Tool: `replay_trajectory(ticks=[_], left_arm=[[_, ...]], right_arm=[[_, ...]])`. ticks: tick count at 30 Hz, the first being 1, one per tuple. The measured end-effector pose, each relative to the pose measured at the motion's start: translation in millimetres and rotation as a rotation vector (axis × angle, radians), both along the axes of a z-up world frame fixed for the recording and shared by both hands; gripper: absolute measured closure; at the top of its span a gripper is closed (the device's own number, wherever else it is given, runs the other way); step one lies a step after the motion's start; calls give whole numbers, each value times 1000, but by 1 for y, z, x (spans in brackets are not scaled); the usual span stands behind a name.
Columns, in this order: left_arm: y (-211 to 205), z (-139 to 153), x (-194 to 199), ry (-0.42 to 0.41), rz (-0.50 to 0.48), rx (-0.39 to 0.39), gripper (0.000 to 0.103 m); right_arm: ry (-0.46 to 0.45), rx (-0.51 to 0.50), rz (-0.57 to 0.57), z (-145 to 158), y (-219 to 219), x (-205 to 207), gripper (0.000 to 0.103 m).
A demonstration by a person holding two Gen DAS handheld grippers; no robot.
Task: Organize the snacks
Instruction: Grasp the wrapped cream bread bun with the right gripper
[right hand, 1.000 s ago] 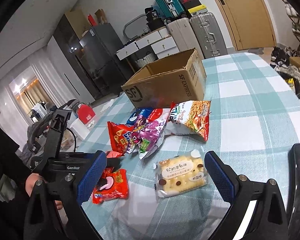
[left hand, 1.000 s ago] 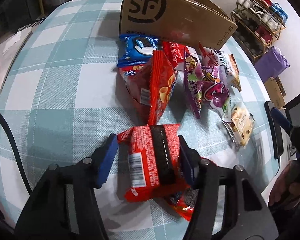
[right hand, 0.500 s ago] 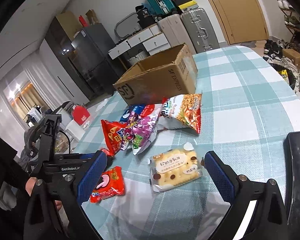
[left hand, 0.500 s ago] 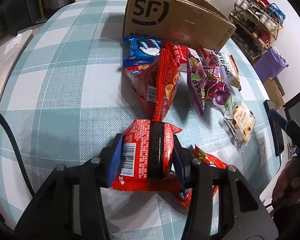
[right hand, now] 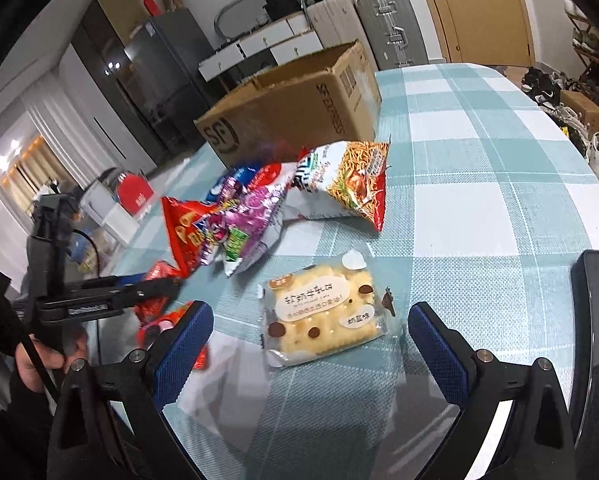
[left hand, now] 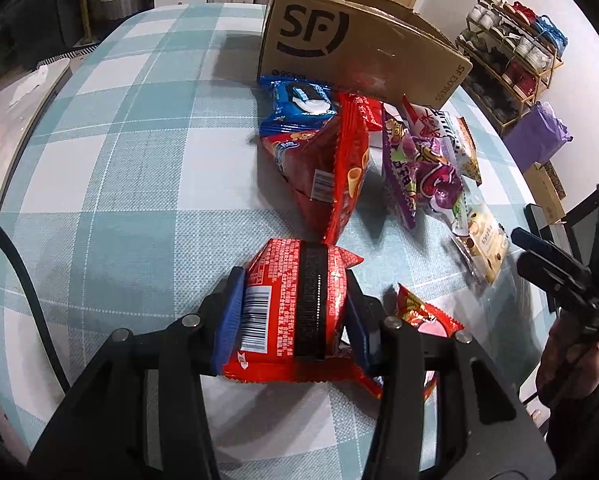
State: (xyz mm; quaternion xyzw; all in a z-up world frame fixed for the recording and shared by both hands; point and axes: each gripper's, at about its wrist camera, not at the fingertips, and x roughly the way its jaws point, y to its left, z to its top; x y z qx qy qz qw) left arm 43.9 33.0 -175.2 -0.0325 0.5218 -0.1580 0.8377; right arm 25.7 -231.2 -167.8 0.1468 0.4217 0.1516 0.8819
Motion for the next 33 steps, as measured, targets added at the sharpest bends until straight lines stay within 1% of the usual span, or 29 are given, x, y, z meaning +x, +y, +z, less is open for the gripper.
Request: replay_trajectory(ticks=[4,9,12,18,21,24,26,27,28,30,33], left_arm=[[3,0,-1,-1,4,-5,60],[5,0,-2,-7,14,-2,60],[7,1,-3,-10,19,-3,60],[8,1,-4,-7,25,-6,60],[10,1,-5,-6,32,-8,60],[12,1,-6,-8,37,-12,60],[13,1,-6,-8,39,-13,60],[13,1,-6,-8,38,-14,60],[14,1,-6,-8,39,-15,60],[14,1,-7,-7,39,-18,60],[15,0,-7,-7,40,-19,60]], right_arm=[[19,-22,24,-4,5,8,3],[33,-96,54,-7,19,17,3],[49,-117,66,-11,25,23,3],[48,-196,81,-14,37,24,3],[41,-219,84,-15,39,23,4],[30,-256,86,-17,43,22,7],[20,-287,94,-18,47,20,7],[17,-299,94,-19,48,19,10],[14,-313,90,-18,49,19,15],[8,-324,89,-19,49,18,19],[-4,-366,94,-19,51,15,31]])
